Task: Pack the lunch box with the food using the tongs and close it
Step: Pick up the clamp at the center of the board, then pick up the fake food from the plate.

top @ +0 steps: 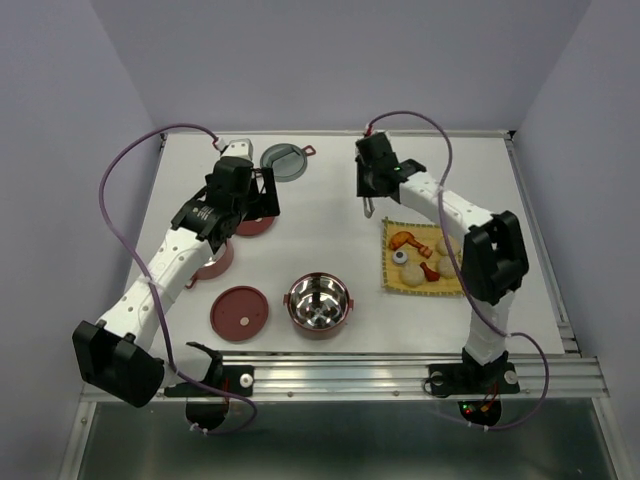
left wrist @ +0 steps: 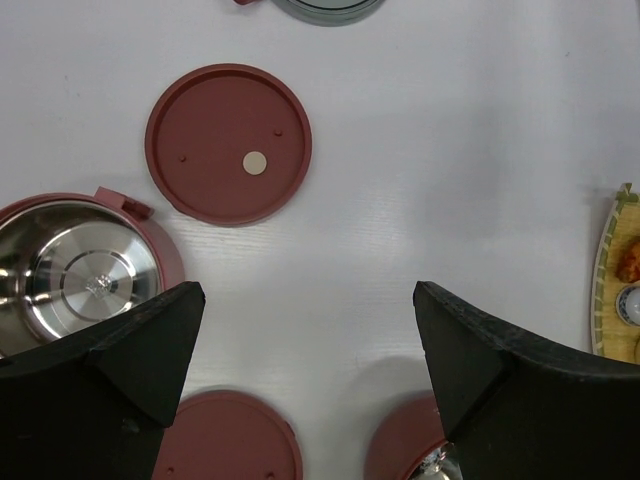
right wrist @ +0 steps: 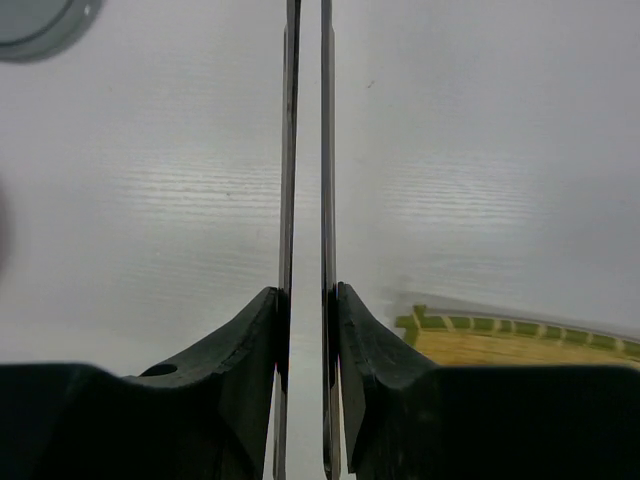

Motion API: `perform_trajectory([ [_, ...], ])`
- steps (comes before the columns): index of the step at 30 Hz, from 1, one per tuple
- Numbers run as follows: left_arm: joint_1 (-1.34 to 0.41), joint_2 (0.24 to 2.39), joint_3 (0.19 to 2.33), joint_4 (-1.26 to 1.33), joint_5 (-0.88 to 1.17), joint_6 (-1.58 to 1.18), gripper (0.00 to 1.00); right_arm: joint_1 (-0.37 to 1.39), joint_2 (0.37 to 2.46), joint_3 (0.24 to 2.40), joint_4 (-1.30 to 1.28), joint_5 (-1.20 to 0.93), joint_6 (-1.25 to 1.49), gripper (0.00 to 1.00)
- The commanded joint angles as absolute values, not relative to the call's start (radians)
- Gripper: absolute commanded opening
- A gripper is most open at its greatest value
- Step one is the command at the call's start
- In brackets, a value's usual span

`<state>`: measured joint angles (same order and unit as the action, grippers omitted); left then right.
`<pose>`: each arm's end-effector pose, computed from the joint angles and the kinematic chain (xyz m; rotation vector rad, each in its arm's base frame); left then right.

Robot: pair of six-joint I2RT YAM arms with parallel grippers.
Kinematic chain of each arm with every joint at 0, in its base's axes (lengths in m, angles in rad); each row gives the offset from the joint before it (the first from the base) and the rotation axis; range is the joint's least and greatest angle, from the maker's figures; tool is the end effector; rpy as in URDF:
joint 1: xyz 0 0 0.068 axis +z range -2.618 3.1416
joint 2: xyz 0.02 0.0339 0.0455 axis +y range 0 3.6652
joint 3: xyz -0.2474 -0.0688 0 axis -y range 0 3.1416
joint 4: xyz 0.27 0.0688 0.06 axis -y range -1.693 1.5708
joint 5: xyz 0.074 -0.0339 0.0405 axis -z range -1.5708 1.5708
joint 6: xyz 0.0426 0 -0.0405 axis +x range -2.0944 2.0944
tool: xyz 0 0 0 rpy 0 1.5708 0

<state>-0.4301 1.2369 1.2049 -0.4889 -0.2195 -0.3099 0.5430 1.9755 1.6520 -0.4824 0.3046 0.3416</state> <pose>0.2865 -0.1212 0.3410 -0.0076 2.0856 -0.2221 0.4106 0.2329 0.2293 -0.0910 2.3294 0.0778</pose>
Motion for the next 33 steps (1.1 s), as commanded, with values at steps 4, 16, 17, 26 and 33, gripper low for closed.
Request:
perform_trajectory([
  [4,-0.425,1.252,1.192,-0.417,-0.235,-0.290,0.99,0.466,1.674,1.585,-0.734,0.247,0.390,0.16],
  [16,-0.426,1.272,1.206,-0.408,-0.296,-0.267,0.99,0.466,1.292,1.456,-1.169,0.354,0.598,0.19],
  [17,-0.425,1.270,1.201,-0.403,-0.288,-0.264,0.99,0.466,1.281,1.444,-1.184,0.366,0.607,0.19],
  [26,-0.426,1.307,1.193,-0.390,-0.272,-0.259,0.99,0.466,1.201,1.361,-1.296,0.501,0.767,0.25],
  [33,-0.425,1.302,1.172,-0.364,-0.212,-0.258,0.99,0.466,1.181,1.347,-1.322,0.506,0.813,0.29],
])
